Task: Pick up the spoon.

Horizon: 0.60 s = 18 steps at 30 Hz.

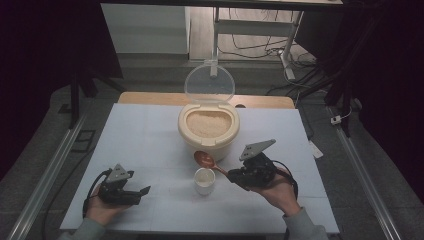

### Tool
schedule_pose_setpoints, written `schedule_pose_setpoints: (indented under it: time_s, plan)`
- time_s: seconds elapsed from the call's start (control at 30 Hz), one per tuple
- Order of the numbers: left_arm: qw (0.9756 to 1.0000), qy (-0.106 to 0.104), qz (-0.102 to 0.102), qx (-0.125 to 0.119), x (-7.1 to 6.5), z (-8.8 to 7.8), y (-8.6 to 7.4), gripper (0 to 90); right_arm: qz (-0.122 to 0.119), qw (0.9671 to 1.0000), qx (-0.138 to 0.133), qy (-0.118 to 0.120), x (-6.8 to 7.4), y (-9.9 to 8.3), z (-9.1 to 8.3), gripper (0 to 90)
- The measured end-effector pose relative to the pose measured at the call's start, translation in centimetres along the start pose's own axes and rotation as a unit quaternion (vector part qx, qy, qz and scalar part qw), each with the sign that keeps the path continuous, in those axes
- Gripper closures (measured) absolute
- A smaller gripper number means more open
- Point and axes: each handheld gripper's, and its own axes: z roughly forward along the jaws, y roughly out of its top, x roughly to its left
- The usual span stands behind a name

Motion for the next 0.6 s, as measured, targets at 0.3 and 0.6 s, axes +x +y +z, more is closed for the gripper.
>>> schedule_pose_setpoints:
  time_s: [0.3, 0.6]
  plan:
    - [1.0000, 0.000, 0.001, 0.000, 0.1, 0.0, 0.0, 15.6, -0.023, 0.9994, 0.016, 0.019, 0.1, 0.5, 1.6, 79.4]
    - [1.0000, -0.002, 0.006, -0.003, 0.0, -0.2, 0.1, 15.7, -0.035, 0.9987, 0.021, 0.030, 0.2, 0.7, 2.3, 79.4]
